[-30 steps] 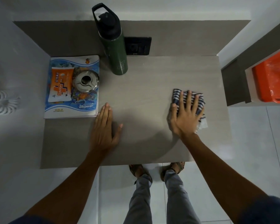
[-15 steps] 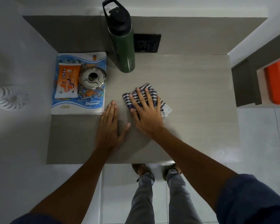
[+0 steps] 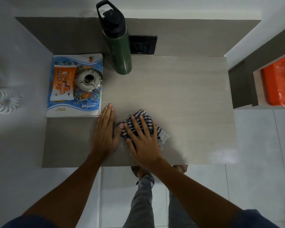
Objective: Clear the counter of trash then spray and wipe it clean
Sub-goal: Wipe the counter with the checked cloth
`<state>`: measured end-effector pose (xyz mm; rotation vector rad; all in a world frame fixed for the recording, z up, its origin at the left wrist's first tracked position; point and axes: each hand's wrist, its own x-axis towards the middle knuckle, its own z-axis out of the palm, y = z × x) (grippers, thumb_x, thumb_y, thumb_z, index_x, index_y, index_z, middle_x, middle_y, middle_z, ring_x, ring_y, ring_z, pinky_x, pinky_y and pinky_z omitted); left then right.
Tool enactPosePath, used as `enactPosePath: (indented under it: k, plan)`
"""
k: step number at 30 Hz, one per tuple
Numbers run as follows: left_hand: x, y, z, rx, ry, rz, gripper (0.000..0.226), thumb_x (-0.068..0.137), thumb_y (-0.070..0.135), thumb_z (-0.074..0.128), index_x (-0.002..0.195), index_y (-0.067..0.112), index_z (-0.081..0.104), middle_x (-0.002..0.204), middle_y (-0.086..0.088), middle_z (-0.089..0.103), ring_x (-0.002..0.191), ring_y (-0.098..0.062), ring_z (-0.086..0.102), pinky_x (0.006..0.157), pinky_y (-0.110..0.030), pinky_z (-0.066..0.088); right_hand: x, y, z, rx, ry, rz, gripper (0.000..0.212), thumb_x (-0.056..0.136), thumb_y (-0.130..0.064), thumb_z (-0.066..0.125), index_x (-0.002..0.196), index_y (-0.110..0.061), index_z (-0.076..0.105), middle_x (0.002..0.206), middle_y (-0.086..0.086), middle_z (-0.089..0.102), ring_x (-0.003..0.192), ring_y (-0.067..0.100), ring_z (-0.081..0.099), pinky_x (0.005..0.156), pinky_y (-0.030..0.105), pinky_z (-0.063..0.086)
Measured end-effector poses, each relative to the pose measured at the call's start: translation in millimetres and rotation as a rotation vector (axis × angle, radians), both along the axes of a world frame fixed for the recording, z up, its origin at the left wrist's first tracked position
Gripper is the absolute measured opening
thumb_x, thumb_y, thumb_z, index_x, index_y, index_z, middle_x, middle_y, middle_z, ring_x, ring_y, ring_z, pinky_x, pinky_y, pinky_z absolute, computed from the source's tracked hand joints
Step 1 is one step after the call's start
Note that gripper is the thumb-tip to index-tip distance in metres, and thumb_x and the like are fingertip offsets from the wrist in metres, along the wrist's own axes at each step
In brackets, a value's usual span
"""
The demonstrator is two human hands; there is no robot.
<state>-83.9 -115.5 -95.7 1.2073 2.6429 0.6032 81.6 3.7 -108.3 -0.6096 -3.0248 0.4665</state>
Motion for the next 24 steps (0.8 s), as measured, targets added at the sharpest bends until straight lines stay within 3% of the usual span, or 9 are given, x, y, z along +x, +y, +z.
enactPosePath:
  k: [8, 13, 19, 24]
  plan:
    - [-0.5, 0.2, -2.4, -0.001, 0.017, 0.014, 0.07, 0.116, 0.054, 0.023, 0.173, 0.014, 0.02, 0.183, -0.004, 0.02, 0.171, -0.016, 0.016, 0.139, -0.045, 0.023, 51.2, -29.3, -0.3, -0.012, -0.071, 0.106, 0.061, 0.116, -0.056, 0.029, 0.173, -0.038, 0.02, 0.185, -0.002, 0.004, 0.17, 0.025, -0.016, 0.133, 0.058, -0.021]
    - [0.4, 1.4, -2.5, -0.007, 0.031, 0.019, 0.068, 0.116, 0.049, 0.026, 0.172, 0.011, 0.024, 0.182, -0.006, 0.024, 0.17, -0.019, 0.019, 0.138, -0.046, 0.026, 82.5, -23.7, 3.2, -0.014, -0.067, 0.184, 0.06, 0.116, -0.056, 0.03, 0.173, -0.039, 0.024, 0.184, -0.002, 0.013, 0.172, 0.027, 0.003, 0.136, 0.062, -0.004]
    - [0.8, 1.8, -0.4, -0.032, 0.062, 0.012, 0.071, 0.115, 0.051, 0.029, 0.172, 0.01, 0.024, 0.182, -0.006, 0.022, 0.171, -0.018, 0.017, 0.139, -0.04, 0.02, 112.0, -8.3, 6.3, -0.032, -0.098, -0.108, 0.064, 0.114, -0.053, 0.031, 0.174, -0.034, 0.022, 0.185, -0.001, 0.009, 0.172, 0.03, 0.005, 0.132, 0.067, 0.015]
    - [0.7, 1.6, -0.3, -0.039, 0.06, 0.016, 0.073, 0.114, 0.054, 0.031, 0.173, 0.011, 0.022, 0.183, -0.006, 0.021, 0.171, -0.018, 0.016, 0.14, -0.033, 0.014, 137.2, 40.6, 8.6, -0.015, -0.135, -0.34, 0.066, 0.112, -0.056, 0.027, 0.175, -0.04, 0.011, 0.185, -0.004, 0.002, 0.172, 0.029, -0.001, 0.134, 0.068, 0.007]
